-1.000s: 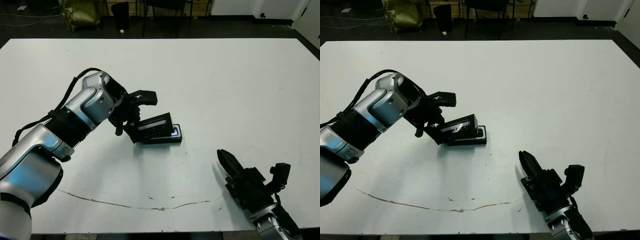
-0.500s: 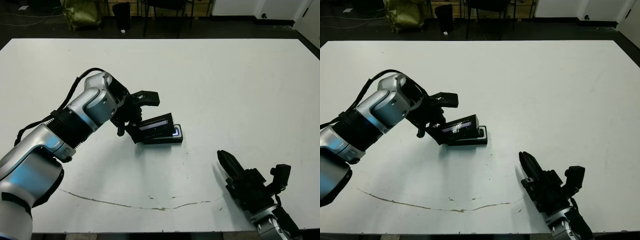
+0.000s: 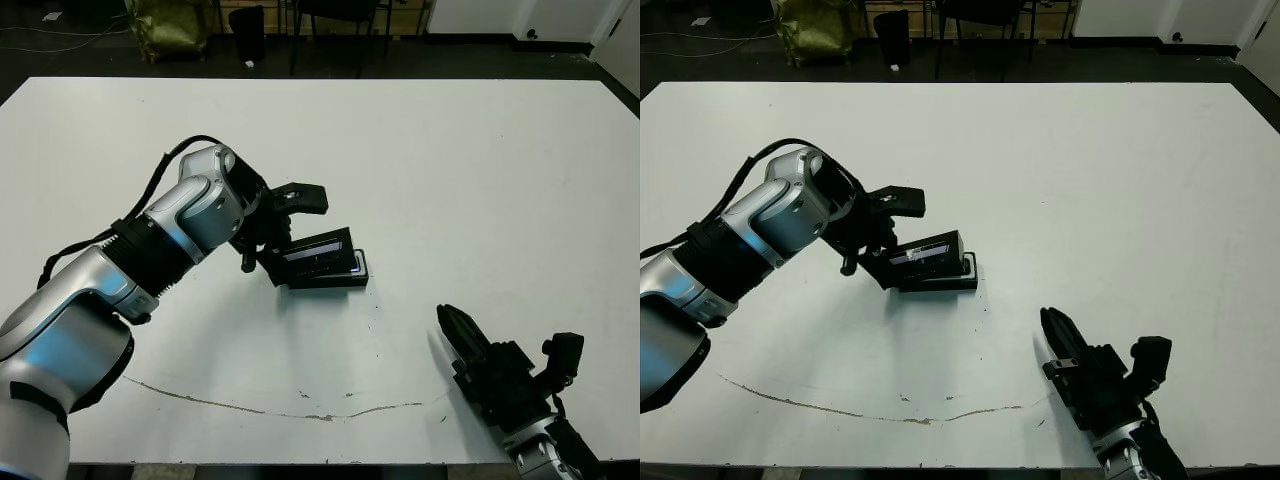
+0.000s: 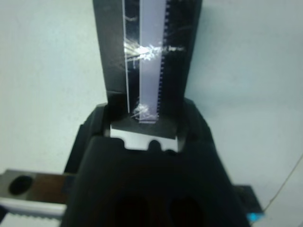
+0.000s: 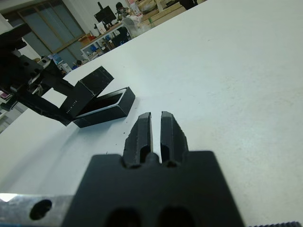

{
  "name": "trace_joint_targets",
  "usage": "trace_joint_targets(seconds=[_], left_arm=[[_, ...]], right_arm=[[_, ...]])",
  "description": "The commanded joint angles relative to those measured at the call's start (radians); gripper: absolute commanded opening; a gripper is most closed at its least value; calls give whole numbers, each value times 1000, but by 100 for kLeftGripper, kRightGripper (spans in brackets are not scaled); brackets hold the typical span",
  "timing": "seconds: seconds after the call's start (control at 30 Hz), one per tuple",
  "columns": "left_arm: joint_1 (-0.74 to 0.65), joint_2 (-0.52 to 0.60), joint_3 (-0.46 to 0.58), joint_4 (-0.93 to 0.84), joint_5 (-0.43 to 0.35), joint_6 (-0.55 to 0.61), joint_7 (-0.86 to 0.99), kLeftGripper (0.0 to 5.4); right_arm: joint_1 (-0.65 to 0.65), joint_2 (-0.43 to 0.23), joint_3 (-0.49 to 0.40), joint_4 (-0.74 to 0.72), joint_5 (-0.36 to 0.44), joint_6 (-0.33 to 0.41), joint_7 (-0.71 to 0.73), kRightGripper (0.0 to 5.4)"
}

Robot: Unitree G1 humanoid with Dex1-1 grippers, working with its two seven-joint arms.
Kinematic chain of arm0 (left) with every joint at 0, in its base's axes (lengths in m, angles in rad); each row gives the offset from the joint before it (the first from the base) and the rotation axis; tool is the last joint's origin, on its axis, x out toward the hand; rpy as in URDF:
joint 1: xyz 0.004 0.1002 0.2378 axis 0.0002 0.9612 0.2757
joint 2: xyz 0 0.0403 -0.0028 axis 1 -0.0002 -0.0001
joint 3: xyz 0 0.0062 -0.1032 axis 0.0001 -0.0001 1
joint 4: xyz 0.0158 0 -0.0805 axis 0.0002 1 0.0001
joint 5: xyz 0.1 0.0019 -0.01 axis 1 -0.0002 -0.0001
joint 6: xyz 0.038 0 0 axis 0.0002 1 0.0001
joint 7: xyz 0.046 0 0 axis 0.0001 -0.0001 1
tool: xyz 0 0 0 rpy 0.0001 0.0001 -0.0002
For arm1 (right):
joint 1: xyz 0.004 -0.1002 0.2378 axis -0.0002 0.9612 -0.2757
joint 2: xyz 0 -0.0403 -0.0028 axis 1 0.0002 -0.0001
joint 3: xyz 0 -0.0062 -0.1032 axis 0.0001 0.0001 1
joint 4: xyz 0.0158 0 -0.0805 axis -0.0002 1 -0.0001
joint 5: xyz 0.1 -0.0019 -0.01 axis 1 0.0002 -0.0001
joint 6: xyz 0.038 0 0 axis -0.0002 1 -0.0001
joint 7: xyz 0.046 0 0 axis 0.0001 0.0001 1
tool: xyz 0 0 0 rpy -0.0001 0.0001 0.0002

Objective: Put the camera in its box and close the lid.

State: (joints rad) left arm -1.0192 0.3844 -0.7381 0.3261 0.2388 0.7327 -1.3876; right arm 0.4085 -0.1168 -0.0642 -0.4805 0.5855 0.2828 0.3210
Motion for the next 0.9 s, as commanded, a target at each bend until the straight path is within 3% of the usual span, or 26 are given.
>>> trace_joint_targets(seconds=[0.03, 0.27, 0.43, 0.9], left_arm=[[52, -60, -41, -5, -10, -17, 11, 178], [57, -75, -53, -4, -4, -22, 18, 178], [71, -85, -54, -30, 2, 36, 41, 178], [80, -80, -98, -57, -13, 40, -7, 178]], right_arm=[[18, 0, -5, 10, -1, 7, -6, 0], [17, 1, 0, 1, -4, 12, -23, 0], [15, 2, 1, 8, -5, 5, -19, 0], [32, 5, 3, -52, 15, 71, -92, 0]])
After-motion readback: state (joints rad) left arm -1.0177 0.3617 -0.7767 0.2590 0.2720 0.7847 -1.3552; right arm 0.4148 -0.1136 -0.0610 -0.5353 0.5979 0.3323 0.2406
